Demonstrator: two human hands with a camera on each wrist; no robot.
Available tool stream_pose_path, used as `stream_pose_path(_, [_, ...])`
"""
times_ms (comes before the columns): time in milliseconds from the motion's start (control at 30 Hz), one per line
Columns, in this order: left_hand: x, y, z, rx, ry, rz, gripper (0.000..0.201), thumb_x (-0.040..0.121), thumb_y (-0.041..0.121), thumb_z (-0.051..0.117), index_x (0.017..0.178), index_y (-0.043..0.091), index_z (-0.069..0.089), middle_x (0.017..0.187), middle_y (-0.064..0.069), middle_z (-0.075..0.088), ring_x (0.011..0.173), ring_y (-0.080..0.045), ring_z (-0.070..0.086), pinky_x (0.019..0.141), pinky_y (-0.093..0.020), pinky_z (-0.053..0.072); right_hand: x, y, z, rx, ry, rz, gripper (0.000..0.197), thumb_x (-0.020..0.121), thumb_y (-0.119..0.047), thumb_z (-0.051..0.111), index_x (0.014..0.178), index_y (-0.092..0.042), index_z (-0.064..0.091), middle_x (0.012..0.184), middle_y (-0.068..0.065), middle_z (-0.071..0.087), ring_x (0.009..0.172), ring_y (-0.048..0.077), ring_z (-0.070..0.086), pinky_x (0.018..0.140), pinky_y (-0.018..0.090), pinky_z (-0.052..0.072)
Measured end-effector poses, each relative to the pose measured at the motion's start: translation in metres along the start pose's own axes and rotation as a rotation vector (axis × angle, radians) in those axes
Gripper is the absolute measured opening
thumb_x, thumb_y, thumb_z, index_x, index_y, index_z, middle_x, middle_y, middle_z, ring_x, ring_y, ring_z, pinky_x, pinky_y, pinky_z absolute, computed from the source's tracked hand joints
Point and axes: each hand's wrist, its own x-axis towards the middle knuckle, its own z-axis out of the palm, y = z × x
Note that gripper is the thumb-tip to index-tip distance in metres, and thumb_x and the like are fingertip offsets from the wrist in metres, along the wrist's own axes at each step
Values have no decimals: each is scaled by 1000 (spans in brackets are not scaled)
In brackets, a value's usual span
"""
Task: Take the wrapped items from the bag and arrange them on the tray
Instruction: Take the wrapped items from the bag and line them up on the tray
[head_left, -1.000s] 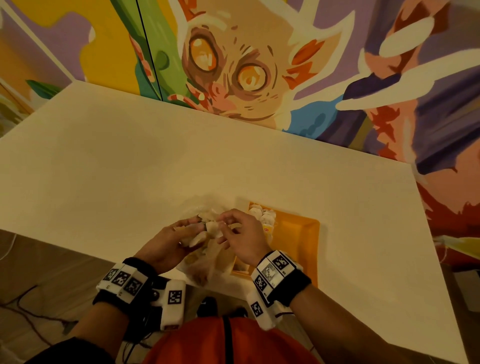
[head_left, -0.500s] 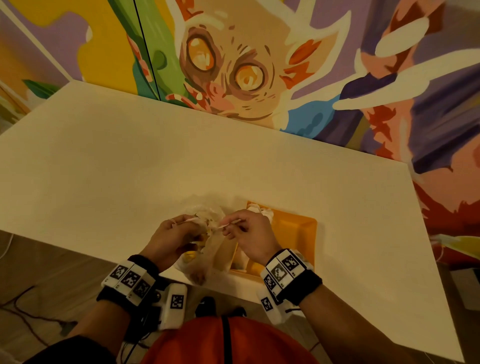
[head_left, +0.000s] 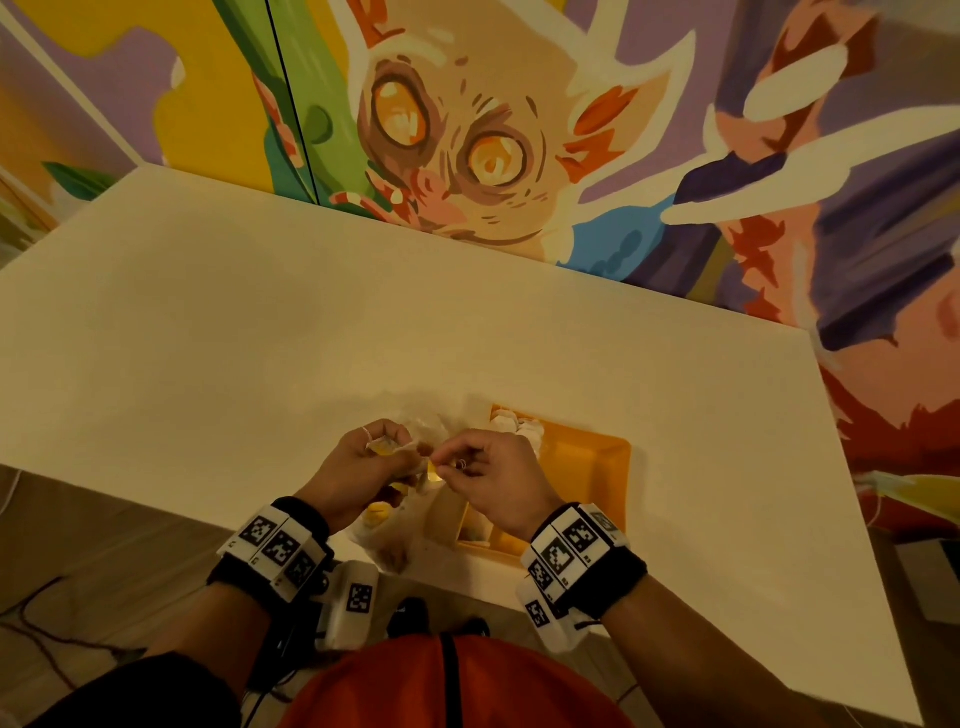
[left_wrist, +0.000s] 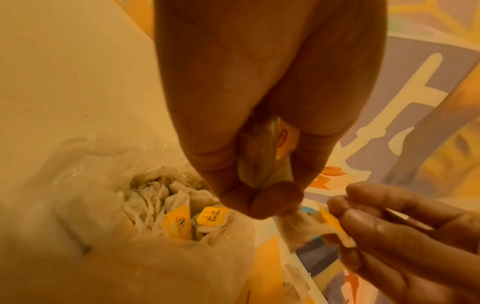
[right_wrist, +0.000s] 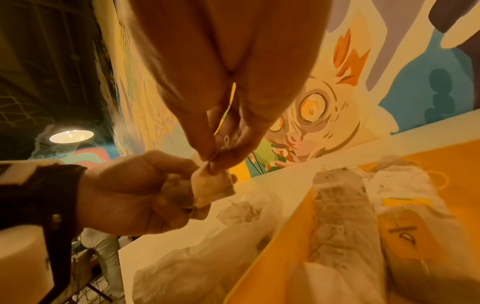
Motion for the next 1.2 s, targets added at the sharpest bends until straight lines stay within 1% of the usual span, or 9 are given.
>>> stream_pose_path(133, [-1,3,2,113,-85,14,25,87,-2,62,108,10,65,73,-11,63,61,-18,55,48,-27,42,4,1,-4,-81,-13,-87,25,80,-8,73,98,-24,71,103,-7,65,91,9,63,77,29,56])
stream_pose_path(233, [-1,5,3,185,-161,66,19,90,8,65,108,12,69,74,-11,61,62,-15,53,49,-27,41,5,1,-7,-94,-25,-88,38,78,-7,74,108,-28,66,106,-7,61,90,11,64,71,24,53])
stream_pose_path(367, [0,4,3,179,-206,62,21,95,19,59,107,4,66,74,-6,59,61,-14,49,49,-25,38,3,-1,-12,-29,-56,-31,48,77,0,73,117,-25,61,98,-7,62,79,26,65,65,25,52])
stream_pose_path(500, [2,3,5,145,-274,-26,42,94,36,58,108,-3,60,66,0,54,58,-13,40,49,-22,32,1,-3,-16,4,-136,13,58,75,4,73,123,-24,56,96,-4,61,74,25,61,66,23,51])
stream_pose_path(633, [0,4,4,165,-386,-41,35,80,51,69,85,16,68,65,0,48,55,-11,38,50,-22,31,2,-8,-19,17,-193,36,69,73,9,74,129,-24,52,102,0,60,66,9,58,66,30,56])
stream_pose_path(833, [4,2,0,272,-341,-12,17,77,39,73,76,22,70,69,-3,57,56,-11,43,49,-24,33,3,-7,-21,72,-185,63,70,74,7,75,130,-29,51,107,-2,58,68,11,54,67,24,51])
stream_pose_path(967, [6,1,-3,200,-306,32,12,79,27,75,84,17,71,69,-4,60,54,-9,45,47,-23,32,2,-2,-18,234,-103,117,66,75,5,76,130,-22,51,105,3,61,75,14,62,79,39,56])
stream_pose_path(1100, [7,1,-1,130,-247,85,20,81,26,75,91,9,69,67,-2,61,52,-8,44,47,-23,32,2,8,-12,226,-2,191,36,81,-9,76,113,-17,62,91,-4,68,81,9,67,78,29,58])
stream_pose_path(1200, [10,-1,-2,87,-205,81,38,75,34,79,100,8,68,73,-8,59,56,-11,43,47,-24,33,1,14,-9,197,0,168,5,87,-13,71,89,-17,69,76,-7,70,70,4,66,68,21,55])
